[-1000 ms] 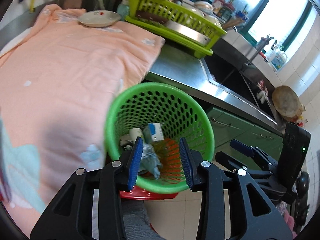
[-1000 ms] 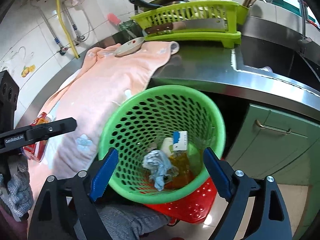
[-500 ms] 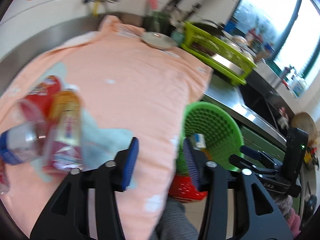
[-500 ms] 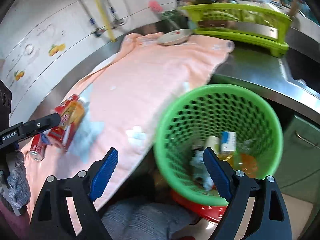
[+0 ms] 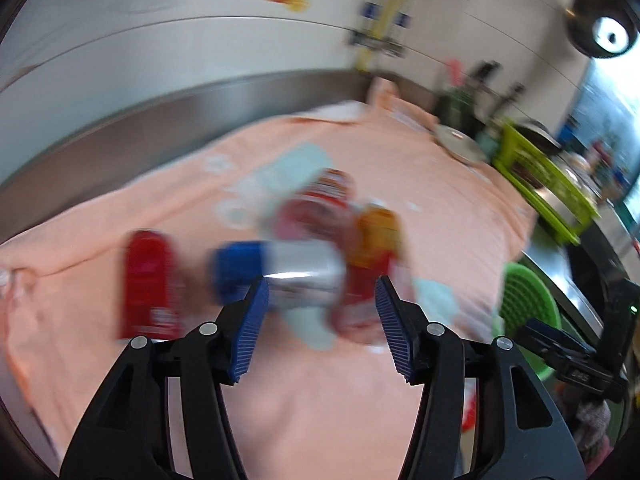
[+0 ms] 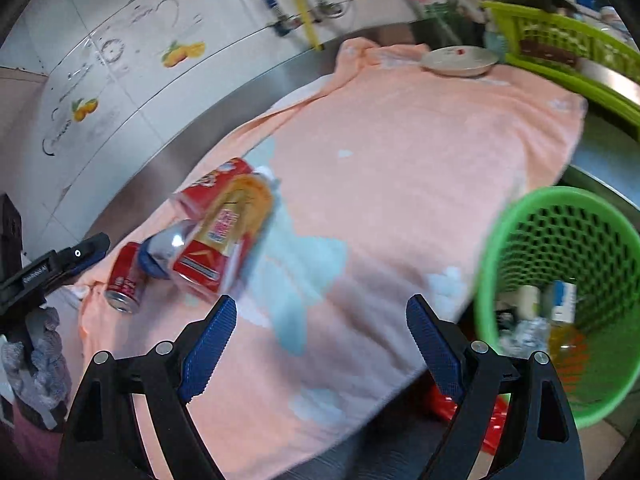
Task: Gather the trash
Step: 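Grasp the red cola can with the left gripper while the right grasps the gold drink bottle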
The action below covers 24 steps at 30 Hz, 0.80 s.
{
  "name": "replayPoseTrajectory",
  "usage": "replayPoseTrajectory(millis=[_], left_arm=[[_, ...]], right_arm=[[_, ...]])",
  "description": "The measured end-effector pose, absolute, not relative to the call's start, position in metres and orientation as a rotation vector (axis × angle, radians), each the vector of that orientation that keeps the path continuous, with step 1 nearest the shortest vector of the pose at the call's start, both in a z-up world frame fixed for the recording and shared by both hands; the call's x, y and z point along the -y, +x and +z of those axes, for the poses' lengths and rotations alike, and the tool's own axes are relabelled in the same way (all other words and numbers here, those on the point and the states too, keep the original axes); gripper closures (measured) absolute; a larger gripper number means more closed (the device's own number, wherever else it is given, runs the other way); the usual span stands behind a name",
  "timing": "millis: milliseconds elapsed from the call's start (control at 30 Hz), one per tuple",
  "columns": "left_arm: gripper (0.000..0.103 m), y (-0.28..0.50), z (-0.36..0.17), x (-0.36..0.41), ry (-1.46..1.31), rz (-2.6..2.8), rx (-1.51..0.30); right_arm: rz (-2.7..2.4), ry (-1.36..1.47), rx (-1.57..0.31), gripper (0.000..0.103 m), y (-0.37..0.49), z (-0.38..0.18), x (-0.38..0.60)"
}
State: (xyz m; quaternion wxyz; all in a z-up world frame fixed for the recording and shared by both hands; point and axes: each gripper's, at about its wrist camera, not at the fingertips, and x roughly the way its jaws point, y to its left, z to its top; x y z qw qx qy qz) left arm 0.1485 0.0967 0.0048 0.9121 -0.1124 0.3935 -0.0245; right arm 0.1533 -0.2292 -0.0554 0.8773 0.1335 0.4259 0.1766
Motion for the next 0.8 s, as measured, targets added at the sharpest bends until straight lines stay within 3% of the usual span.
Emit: replayPoseTrajectory(millis=[333, 800], left_arm=[[0.043, 0.142, -0.008, -0.188, -0.338, 0.140, -0.810], [0.033, 0.159, -0.035, -0.223, -0.375, 0.179, -0.859]], right_arm=[[0.498, 0.379, -0.980, 0.019, 0.209, -0.051, 0.157], [0.494, 0.401, -1.123, 0.019, 0.268, -0.074, 0.106]])
